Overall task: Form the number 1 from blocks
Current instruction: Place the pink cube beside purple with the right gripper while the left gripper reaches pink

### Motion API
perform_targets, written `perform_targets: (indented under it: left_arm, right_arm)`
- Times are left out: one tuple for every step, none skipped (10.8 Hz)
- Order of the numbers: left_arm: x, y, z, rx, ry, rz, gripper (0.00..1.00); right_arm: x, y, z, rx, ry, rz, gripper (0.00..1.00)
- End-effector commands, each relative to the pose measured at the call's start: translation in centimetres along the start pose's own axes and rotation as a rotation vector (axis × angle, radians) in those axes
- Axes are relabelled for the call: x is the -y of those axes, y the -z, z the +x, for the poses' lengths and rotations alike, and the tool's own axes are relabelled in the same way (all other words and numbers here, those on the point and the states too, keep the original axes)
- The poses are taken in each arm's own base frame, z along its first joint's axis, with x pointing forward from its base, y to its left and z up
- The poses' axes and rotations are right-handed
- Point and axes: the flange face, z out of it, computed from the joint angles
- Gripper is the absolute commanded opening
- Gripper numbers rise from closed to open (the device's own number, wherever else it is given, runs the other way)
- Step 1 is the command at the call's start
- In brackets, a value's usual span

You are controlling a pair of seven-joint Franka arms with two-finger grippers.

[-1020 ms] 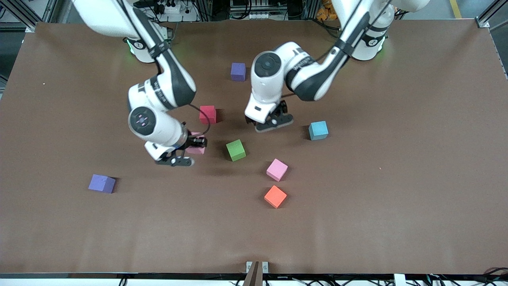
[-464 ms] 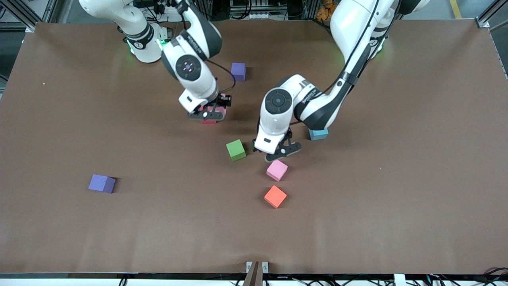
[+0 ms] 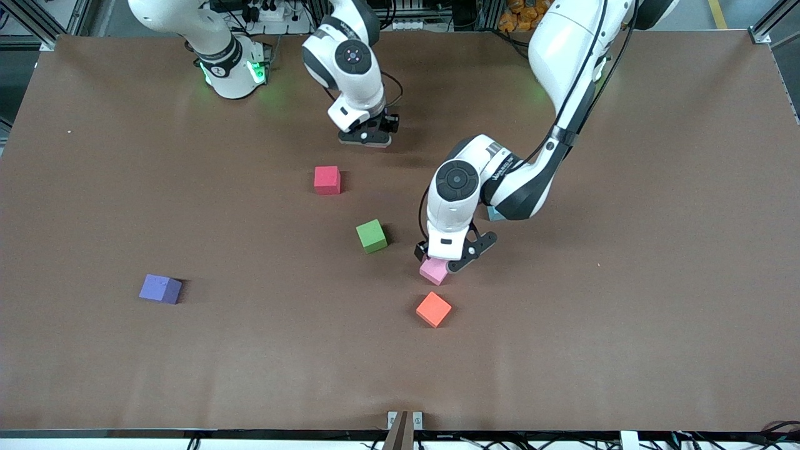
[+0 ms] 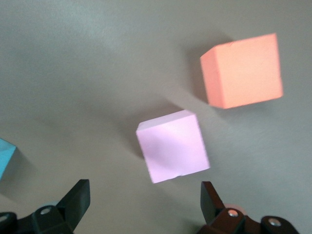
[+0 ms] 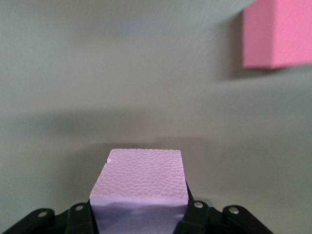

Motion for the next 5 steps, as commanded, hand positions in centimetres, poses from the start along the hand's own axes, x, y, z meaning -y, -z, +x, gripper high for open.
perform_targets:
  left_arm:
    - [-1.3, -2.2, 0.2, 0.001, 0.080, -0.029, 1.00]
    - [-1.3, -3.8, 0.3, -0.002, 0.088, -0.032, 1.00]
    - [-1.3, -5.3, 0.5, -0.015, 0.112, -0.044, 1.00]
    - [-1.6, -6.3, -0.2, -0.031, 0.135, -0.062, 1.00]
    - [-1.6, -6.9, -0.6, -0.045, 0.133, -0.058, 1.00]
  right_arm:
    - [-0.9, -1.9, -1.7, 0.003, -0.004, -0.004, 0.52]
    - [-0.9, -2.0, -2.0, 0.006, 0.001, -0.010, 0.52]
    - [-0.9, -2.2, -2.0, 0.007, 0.000, -0.012, 0.52]
    - [-1.0, -2.6, -2.0, 0.009, -0.002, -0.018, 0.52]
    - [-1.1, -3.1, -2.0, 0.012, -0.005, -0.024, 0.52]
